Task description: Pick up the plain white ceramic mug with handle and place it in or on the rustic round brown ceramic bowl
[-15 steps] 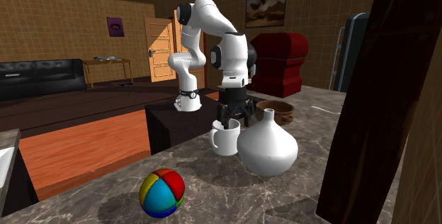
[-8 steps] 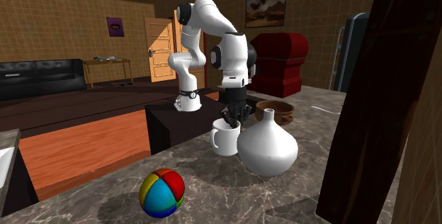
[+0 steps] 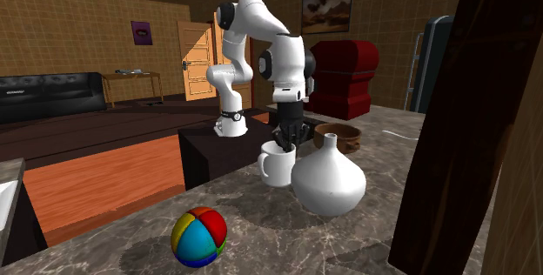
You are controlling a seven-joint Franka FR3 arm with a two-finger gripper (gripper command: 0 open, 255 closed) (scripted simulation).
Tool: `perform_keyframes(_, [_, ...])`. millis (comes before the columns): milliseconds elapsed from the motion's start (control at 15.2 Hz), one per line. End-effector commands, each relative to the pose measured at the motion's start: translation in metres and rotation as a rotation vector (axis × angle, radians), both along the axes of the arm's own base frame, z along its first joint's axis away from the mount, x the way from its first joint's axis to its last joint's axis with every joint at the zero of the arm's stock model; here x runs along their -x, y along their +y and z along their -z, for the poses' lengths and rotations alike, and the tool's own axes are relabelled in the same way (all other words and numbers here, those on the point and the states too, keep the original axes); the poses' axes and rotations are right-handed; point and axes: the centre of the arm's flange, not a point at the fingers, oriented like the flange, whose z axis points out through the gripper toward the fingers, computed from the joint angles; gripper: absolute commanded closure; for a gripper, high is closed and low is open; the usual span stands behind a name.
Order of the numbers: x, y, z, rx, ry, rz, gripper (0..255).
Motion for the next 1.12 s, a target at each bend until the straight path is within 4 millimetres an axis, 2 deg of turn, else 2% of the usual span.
perform_keyframes(0, [0.001, 0.000, -0.010, 0.000, 0.000, 0.000, 255])
perform_keyframes(1056, [0.001, 0.000, -0.095, 0.000, 0.000, 0.000, 255])
